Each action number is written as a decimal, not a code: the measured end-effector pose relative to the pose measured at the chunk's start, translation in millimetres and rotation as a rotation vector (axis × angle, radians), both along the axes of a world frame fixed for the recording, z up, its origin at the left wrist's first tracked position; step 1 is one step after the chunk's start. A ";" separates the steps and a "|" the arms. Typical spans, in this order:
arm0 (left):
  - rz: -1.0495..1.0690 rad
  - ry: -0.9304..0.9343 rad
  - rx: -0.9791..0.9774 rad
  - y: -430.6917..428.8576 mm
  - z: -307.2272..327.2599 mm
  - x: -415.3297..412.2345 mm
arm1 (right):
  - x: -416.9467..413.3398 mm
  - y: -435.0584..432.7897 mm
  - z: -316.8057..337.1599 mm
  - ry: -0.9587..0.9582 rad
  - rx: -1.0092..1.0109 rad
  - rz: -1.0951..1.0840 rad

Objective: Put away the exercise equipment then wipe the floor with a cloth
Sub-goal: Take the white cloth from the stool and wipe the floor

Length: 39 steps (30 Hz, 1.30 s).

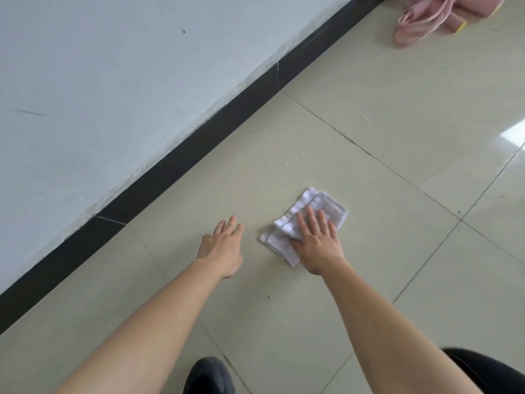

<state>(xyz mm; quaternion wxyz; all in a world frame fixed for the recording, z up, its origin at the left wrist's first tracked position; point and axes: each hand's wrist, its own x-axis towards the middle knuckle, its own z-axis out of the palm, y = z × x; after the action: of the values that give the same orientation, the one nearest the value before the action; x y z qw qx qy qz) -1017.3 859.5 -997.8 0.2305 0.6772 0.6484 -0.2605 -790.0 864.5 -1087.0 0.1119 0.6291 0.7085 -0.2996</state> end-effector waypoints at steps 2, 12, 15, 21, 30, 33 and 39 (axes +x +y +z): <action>0.036 -0.020 0.005 18.7 -26.2 6.7 | 18.4 17.2 -2.8 -0.031 0.026 -0.111; -0.107 -0.199 0.490 23.0 -83.6 -23.8 | -112.9 106.6 -21.0 0.002 0.193 0.252; -0.065 -0.205 0.511 21.0 -91.0 -20.0 | -126.0 146.3 -18.8 -0.018 0.217 0.346; -0.005 -0.203 0.489 16.9 -92.7 -17.4 | 30.7 175.1 -20.3 -0.112 0.178 -0.136; -0.007 -0.110 0.416 69.3 -68.0 32.3 | 168.3 106.7 -16.2 -0.204 0.078 -0.581; -0.010 -0.140 0.226 110.4 -58.6 76.0 | 153.5 113.1 -21.5 -0.199 0.083 -0.618; -0.037 -0.090 0.071 137.2 -69.6 131.9 | 129.3 138.8 -23.5 -0.150 0.166 -0.460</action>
<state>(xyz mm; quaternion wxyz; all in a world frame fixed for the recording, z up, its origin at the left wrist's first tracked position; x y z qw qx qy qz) -885.4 996.8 -1067.4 0.2306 0.7079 0.6335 -0.2108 -660.8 1003.3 -1110.6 0.0411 0.8012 0.5586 -0.2105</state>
